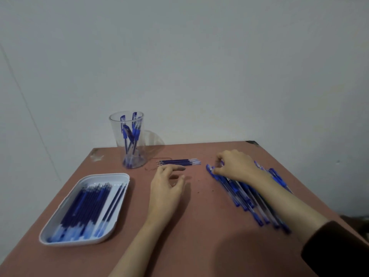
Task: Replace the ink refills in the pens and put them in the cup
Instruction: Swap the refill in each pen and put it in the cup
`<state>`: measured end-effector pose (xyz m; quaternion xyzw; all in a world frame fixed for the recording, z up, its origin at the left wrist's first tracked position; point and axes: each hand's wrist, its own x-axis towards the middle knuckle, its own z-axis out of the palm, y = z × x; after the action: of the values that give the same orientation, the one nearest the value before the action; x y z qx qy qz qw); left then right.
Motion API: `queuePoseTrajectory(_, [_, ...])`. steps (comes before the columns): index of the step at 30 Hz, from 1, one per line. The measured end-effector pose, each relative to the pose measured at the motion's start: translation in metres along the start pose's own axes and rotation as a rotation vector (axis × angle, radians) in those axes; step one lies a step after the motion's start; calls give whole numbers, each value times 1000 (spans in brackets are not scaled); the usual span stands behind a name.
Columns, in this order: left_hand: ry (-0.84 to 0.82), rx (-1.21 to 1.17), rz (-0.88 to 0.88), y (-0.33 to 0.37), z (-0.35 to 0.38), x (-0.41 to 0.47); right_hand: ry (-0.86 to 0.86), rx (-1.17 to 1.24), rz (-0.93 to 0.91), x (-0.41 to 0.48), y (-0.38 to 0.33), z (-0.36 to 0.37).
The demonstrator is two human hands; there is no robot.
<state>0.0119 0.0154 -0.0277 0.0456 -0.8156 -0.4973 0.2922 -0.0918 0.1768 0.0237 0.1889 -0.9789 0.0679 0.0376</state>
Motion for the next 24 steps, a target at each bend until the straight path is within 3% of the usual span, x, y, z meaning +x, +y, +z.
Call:
queuePoseTrajectory(5, [-16,66,67,-4,1,-1,85,-6,-25,12,-5,13])
queuePoseTrajectory(14, [-11,40,95,-2,-2,0,48,24,-56,16,-10,19])
queuePoseTrajectory(20, [23,-15,58,-5,-6,4,49,310,-45,3,-16,8])
queuePoseTrajectory(24, [79,-94,2,-8,-16,10,34,584,-139,-7,-32,-5])
